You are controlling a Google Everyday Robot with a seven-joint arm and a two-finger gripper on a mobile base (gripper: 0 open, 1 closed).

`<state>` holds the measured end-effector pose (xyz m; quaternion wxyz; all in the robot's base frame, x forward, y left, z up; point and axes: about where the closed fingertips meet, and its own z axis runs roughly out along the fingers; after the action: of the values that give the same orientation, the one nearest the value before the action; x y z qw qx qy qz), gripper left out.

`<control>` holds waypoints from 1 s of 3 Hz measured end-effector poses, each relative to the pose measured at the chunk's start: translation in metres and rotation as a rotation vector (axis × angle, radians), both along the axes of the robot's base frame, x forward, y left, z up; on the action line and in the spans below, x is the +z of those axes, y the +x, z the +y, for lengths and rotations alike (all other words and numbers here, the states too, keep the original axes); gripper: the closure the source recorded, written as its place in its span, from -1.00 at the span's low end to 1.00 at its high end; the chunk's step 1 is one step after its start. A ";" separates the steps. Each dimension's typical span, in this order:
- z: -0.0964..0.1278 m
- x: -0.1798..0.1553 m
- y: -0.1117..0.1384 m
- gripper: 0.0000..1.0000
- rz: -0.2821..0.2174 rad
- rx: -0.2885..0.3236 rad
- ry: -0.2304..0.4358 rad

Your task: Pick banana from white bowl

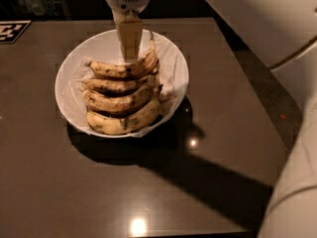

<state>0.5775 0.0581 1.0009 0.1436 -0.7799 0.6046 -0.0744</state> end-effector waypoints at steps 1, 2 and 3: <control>0.005 -0.014 0.008 -0.26 0.034 -0.014 0.003; 0.006 -0.025 0.014 -0.24 0.063 -0.030 0.007; 0.004 -0.037 0.018 -0.18 0.093 -0.049 0.012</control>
Offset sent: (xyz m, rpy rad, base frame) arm -0.0008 -0.0155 -0.0455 -0.0725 0.1895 -0.0642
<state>0.5955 0.0619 0.9643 0.1183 -0.7665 0.6301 -0.0380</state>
